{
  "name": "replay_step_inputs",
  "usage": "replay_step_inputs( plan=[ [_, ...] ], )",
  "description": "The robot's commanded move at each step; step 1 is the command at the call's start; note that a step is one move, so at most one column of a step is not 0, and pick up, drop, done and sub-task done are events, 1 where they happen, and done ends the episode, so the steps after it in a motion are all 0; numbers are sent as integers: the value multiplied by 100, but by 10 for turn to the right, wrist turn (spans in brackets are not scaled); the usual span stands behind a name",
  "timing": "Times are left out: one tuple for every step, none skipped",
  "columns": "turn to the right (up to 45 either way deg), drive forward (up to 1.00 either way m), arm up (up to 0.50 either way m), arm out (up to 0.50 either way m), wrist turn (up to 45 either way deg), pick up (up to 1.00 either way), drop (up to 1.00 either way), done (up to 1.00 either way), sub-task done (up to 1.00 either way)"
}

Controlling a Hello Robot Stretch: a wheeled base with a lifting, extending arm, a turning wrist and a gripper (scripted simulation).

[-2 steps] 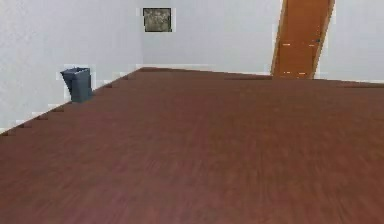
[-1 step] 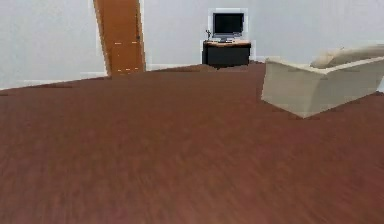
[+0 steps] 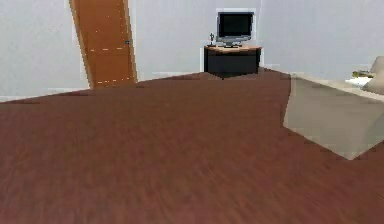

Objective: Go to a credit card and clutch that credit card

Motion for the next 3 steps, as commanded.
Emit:
replay_step_inputs(
  plan=[
    [0,100,0,0,0,0,0,0,0],
    [0,100,0,0,0,0,0,0,0],
    [30,0,0,0,0,0,0,0,0]
  ],
)
